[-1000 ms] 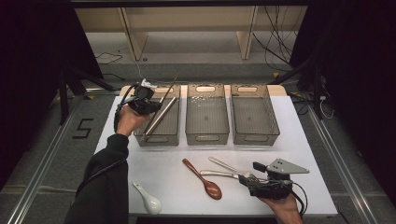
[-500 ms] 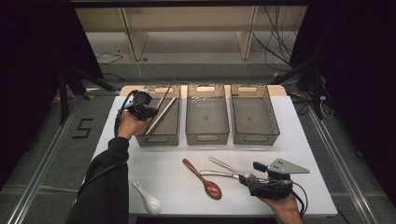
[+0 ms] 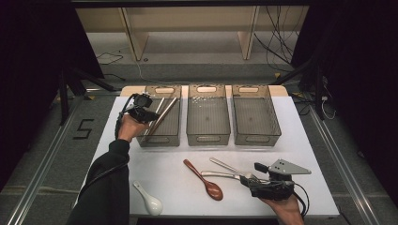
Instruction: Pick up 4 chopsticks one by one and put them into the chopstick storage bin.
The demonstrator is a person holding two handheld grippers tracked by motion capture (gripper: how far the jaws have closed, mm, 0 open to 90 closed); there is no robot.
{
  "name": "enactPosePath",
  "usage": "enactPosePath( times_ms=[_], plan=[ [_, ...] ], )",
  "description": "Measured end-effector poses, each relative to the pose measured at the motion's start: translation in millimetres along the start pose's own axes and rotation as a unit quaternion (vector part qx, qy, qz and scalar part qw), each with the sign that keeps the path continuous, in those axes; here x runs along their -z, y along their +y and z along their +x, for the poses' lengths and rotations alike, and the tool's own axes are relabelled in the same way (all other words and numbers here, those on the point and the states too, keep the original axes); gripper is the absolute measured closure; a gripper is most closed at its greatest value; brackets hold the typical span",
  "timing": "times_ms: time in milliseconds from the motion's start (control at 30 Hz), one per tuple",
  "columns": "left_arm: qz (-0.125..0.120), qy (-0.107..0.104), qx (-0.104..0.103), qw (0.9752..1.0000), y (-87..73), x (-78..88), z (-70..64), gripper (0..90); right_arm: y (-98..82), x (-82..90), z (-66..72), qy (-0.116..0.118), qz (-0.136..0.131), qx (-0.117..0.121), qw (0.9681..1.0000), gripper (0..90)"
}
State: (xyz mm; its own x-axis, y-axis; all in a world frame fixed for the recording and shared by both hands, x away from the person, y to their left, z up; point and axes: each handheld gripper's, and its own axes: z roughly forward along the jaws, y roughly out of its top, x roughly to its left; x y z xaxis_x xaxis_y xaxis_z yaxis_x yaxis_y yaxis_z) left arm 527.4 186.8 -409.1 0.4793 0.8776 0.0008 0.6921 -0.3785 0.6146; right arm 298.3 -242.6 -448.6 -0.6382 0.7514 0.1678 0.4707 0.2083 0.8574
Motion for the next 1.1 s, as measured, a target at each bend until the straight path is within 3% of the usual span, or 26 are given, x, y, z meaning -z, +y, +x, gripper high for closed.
enactPosePath(
  times_ms=[200, 400, 467, 867, 1100],
  plan=[
    [-0.011, -0.005, 0.006, 0.9999, 0.0, 10.3, -2.7, 62.2, -0.1, 0.2, -0.2, 0.0, 0.0, 0.0, 1.0, 24.0],
    [-0.005, -0.021, -0.033, 0.9992, -3.0, 30.3, -16.4, 45.9, 0.0, 0.2, 0.0, -0.001, 0.0, 0.0, 1.0, 24.0],
    [-0.008, -0.024, -0.037, 0.999, -7.0, 37.0, -21.0, 42.2, 0.0, 0.4, 0.2, -0.001, 0.0, 0.001, 1.0, 24.1],
    [-0.031, -0.034, -0.055, 0.9974, -47.9, 67.9, -35.8, 32.5, -0.2, -0.4, 0.3, -0.001, 0.001, -0.001, 1.0, 24.0],
    [-0.018, -0.031, -0.066, 0.9972, -60.3, 71.1, -40.2, 29.3, 0.3, 0.0, 0.7, -0.001, 0.0, 0.001, 1.0, 24.0]
  ],
)
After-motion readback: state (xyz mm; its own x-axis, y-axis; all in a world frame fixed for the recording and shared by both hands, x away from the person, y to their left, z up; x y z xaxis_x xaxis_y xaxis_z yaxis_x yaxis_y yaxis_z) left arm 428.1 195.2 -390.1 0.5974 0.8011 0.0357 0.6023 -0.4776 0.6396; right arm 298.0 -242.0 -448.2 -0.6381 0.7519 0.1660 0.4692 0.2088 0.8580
